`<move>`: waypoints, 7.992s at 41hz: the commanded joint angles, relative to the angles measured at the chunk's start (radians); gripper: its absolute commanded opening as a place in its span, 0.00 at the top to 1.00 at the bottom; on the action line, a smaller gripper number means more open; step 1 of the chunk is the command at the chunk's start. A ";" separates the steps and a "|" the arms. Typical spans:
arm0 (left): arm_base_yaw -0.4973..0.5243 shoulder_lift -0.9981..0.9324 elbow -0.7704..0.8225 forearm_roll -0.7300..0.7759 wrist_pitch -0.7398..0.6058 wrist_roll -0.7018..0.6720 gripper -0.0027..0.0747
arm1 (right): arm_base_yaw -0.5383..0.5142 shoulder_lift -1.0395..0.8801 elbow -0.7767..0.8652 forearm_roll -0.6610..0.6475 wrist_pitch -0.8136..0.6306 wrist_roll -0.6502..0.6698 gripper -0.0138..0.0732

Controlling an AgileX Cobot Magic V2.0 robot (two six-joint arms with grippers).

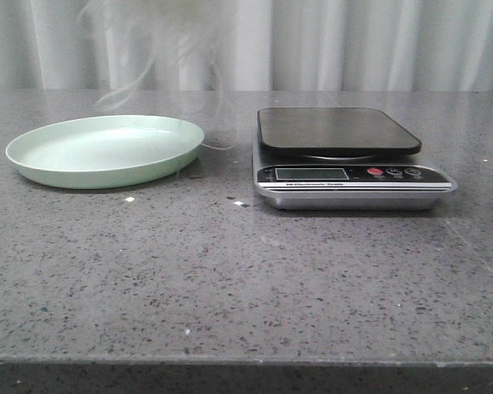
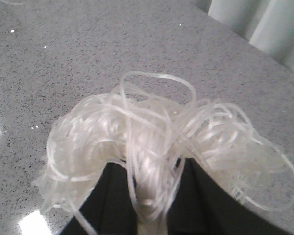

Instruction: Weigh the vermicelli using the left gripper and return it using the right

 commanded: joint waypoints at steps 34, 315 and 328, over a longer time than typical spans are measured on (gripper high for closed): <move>0.002 0.009 -0.027 0.002 -0.079 -0.010 0.79 | 0.014 0.252 -0.042 0.007 -0.144 -0.010 0.67; 0.308 -0.300 0.533 -0.279 -0.519 0.134 0.79 | -0.596 -1.314 1.452 0.007 -0.690 0.042 0.67; 0.308 -0.300 0.533 -0.279 -0.519 0.134 0.79 | -0.596 -1.314 1.452 0.007 -0.690 0.042 0.67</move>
